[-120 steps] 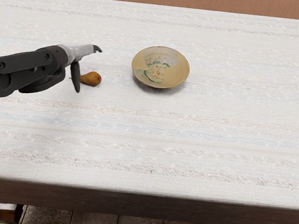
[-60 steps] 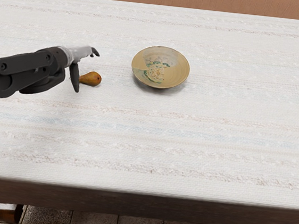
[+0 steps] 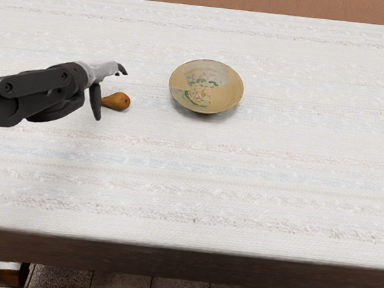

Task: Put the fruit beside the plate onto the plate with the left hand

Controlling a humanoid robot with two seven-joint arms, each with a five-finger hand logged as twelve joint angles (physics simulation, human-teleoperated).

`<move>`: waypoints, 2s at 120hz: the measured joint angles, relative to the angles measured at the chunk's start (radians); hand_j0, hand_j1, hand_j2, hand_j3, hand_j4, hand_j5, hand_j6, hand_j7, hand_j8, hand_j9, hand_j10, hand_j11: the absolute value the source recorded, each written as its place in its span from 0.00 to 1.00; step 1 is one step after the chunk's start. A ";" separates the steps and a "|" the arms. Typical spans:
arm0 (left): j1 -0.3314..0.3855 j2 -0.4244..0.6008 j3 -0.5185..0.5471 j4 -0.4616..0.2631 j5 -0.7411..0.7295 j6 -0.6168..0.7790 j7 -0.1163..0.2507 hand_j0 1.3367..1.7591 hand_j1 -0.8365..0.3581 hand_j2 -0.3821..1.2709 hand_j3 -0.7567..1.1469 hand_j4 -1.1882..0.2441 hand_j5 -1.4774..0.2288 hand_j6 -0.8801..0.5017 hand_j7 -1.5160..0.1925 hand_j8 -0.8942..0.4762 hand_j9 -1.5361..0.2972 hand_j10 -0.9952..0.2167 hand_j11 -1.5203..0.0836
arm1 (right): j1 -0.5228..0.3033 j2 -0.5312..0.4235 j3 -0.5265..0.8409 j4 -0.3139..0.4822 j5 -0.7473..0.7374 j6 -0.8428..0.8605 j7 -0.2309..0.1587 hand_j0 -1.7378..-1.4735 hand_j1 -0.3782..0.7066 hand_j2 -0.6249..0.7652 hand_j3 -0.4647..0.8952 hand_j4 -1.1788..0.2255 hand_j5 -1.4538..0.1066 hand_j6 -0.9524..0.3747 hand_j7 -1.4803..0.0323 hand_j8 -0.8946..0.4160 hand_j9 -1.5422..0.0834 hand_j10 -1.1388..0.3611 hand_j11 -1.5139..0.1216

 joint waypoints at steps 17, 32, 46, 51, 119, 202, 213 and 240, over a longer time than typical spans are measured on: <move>-0.007 -0.052 0.000 0.012 0.001 0.001 0.000 0.76 0.81 0.26 0.40 0.70 0.72 0.50 0.74 0.51 0.70 0.66 0.80 | -0.003 0.000 -0.002 0.000 0.000 0.000 0.001 0.30 0.06 0.44 0.34 0.82 0.90 0.69 0.95 0.66 0.92 0.74 0.90; -0.011 -0.050 0.000 0.015 0.001 -0.001 0.000 0.76 0.81 0.26 0.40 0.70 0.72 0.50 0.74 0.51 0.71 0.66 0.80 | -0.004 0.000 -0.001 0.000 0.000 0.000 0.001 0.30 0.06 0.44 0.34 0.82 0.90 0.69 0.95 0.66 0.92 0.74 0.90; -0.012 -0.050 0.000 0.018 0.002 -0.001 0.000 0.76 0.81 0.26 0.40 0.70 0.72 0.50 0.74 0.51 0.70 0.66 0.80 | -0.004 0.000 -0.001 0.000 0.000 0.000 0.000 0.30 0.06 0.44 0.34 0.82 0.90 0.69 0.95 0.66 0.92 0.74 0.90; -0.011 -0.048 0.000 0.020 0.002 -0.001 0.000 0.76 0.81 0.26 0.40 0.70 0.72 0.50 0.74 0.51 0.70 0.66 0.80 | -0.004 0.000 -0.001 0.000 0.000 0.000 0.000 0.30 0.06 0.44 0.34 0.82 0.90 0.69 0.95 0.66 0.92 0.74 0.90; -0.017 -0.100 0.048 0.063 0.015 0.097 -0.009 0.76 0.76 0.26 0.40 0.67 0.69 0.47 0.71 0.48 0.67 0.63 0.76 | -0.005 0.000 -0.002 -0.001 0.000 -0.001 -0.002 0.30 0.06 0.44 0.34 0.82 0.90 0.69 0.95 0.66 0.92 0.74 0.90; 0.003 -0.099 0.112 0.075 0.011 0.134 -0.011 0.76 0.67 0.27 0.40 0.60 0.62 0.40 0.64 0.41 0.61 0.55 0.69 | -0.009 0.000 -0.001 -0.002 0.000 -0.002 -0.002 0.30 0.06 0.44 0.34 0.82 0.90 0.69 0.95 0.66 0.92 0.74 0.90; 0.002 -0.100 0.113 0.075 0.010 0.133 -0.011 0.76 0.65 0.27 0.40 0.59 0.61 0.39 0.63 0.40 0.60 0.54 0.67 | -0.009 0.000 -0.001 -0.002 0.000 -0.002 -0.002 0.30 0.06 0.44 0.34 0.82 0.90 0.69 0.95 0.66 0.92 0.74 0.90; -0.001 -0.106 0.125 0.075 0.007 0.132 -0.009 0.76 0.61 0.28 0.40 0.56 0.57 0.36 0.60 0.37 0.57 0.50 0.64 | -0.009 0.000 -0.001 -0.002 0.000 -0.002 -0.002 0.30 0.06 0.44 0.34 0.82 0.90 0.69 0.95 0.66 0.92 0.74 0.90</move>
